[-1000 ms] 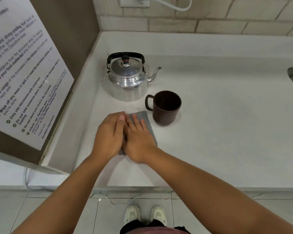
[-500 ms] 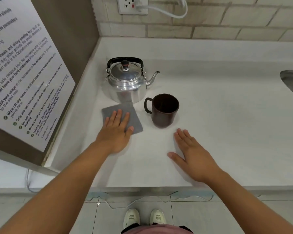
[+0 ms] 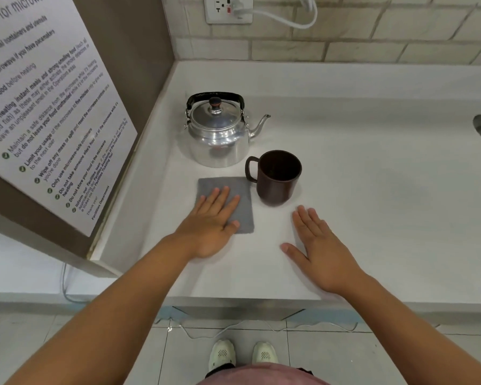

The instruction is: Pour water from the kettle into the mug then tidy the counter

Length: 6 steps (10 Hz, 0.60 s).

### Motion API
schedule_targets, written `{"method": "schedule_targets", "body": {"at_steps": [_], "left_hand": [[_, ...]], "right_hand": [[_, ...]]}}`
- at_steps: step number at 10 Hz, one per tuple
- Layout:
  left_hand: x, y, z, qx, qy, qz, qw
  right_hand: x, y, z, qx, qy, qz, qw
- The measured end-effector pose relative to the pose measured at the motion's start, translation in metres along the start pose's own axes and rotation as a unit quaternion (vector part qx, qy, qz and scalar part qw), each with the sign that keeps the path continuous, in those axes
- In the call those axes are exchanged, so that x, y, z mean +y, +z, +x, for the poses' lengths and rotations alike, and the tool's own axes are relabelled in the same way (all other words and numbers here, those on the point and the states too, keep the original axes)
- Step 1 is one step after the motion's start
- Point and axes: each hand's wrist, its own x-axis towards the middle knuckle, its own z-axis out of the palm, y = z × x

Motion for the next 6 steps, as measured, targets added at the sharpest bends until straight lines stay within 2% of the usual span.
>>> {"method": "schedule_targets", "body": {"at_steps": [2,3,5,6], "left_hand": [[0.008,0.024,-0.058,0.011,0.035,0.022,0.999],[0.013,0.025,-0.068,0.016,0.027,0.008,0.999],[0.017,-0.019,-0.055,-0.021,-0.006,-0.035,0.999],[0.018,-0.056,-0.042,-0.047,-0.026,-0.027,0.998]], "right_hand": [[0.0,0.004,-0.001,0.005,0.0,0.004,1.0],[0.0,0.003,-0.001,0.01,-0.003,0.005,1.0],[-0.003,-0.01,0.002,-0.02,0.012,-0.006,1.0],[-0.005,-0.034,0.005,-0.08,0.026,0.034,0.996]]}}
